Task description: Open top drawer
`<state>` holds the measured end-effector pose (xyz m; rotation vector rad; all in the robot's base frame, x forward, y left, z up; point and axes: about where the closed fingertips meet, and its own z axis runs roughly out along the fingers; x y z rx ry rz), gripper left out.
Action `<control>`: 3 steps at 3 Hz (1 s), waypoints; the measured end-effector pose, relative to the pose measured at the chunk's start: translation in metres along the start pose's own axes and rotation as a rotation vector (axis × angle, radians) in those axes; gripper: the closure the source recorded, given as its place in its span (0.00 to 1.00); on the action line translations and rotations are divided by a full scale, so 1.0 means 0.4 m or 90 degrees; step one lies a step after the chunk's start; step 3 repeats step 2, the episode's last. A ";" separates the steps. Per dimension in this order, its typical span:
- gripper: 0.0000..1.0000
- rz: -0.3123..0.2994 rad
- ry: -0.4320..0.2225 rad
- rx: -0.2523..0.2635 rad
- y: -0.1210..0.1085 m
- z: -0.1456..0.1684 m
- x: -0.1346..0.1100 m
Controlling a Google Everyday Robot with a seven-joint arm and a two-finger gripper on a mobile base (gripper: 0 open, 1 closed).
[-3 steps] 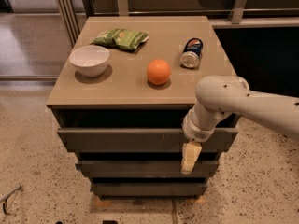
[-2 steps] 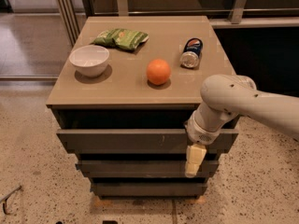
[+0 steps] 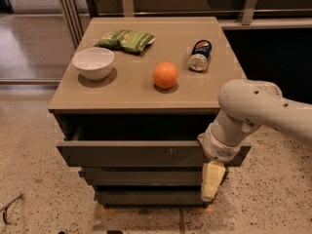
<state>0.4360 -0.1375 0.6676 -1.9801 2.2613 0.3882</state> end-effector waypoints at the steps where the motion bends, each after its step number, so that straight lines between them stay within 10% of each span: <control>1: 0.00 0.005 0.008 -0.035 0.050 -0.002 0.016; 3: 0.00 0.005 0.008 -0.035 0.050 -0.002 0.016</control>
Offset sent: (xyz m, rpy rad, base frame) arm -0.0171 -0.0033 0.0012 -0.0042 0.0460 0.0062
